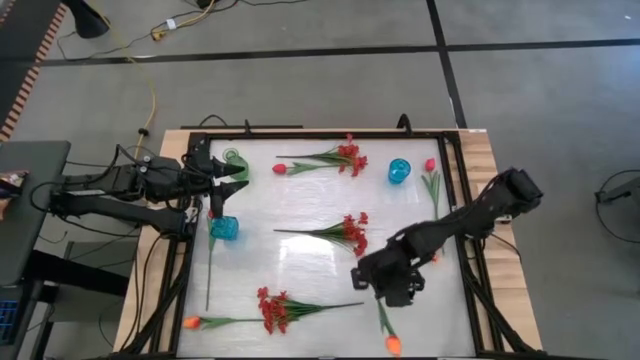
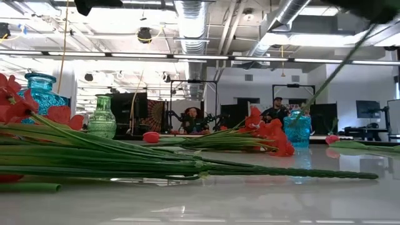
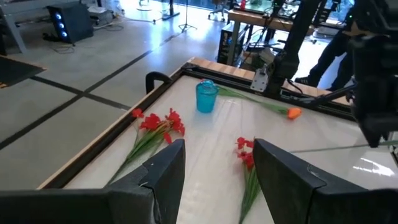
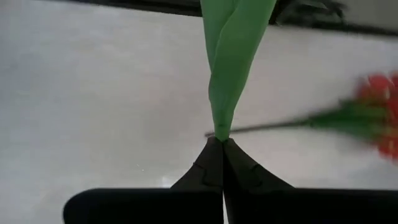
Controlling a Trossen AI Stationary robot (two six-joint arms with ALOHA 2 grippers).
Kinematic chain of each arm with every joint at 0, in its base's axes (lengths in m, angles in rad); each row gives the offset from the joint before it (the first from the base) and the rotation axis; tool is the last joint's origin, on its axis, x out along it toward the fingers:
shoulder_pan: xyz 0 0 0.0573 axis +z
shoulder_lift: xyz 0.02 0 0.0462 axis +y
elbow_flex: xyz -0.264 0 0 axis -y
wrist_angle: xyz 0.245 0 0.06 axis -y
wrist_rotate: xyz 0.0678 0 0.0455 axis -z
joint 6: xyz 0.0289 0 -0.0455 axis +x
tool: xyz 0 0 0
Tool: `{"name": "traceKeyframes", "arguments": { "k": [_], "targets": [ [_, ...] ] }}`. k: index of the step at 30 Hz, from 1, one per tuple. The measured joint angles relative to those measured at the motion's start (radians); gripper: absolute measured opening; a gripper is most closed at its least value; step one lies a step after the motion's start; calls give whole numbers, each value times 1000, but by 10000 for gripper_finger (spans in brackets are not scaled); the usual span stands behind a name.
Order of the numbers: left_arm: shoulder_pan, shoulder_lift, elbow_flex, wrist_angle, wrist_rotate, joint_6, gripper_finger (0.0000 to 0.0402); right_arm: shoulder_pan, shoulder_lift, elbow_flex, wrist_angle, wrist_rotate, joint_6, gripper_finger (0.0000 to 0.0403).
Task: Sort flowers into vase by color
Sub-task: Put the bottom right orange tulip into the right blue vase
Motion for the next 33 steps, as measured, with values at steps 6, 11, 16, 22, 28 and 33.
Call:
{"name": "traceKeyframes", "arguments": {
  "k": [6, 11, 16, 22, 28, 33],
  "targets": [
    [0, 0, 0, 0, 0, 0, 178, -99, -62, 0, -116, 35, 99, 18],
    [0, 0, 0, 0, 13, 7, 178, -197, -110, 0, -25, 9, 206, 18],
    [0, 0, 0, 0, 58, 7, 178, -311, -164, 0, 189, -28, 427, 18],
    [0, 0, 0, 3, 73, 6, 178, -444, -224, 0, 284, -12, 613, 18],
    [0, 0, 0, 3, 75, 6, 178, -558, -330, -83, 287, 11, 644, 16],
    [0, 0, 0, 3, 68, 5, 178, -687, -477, -220, 383, 34, 726, 16]
  ]
}}
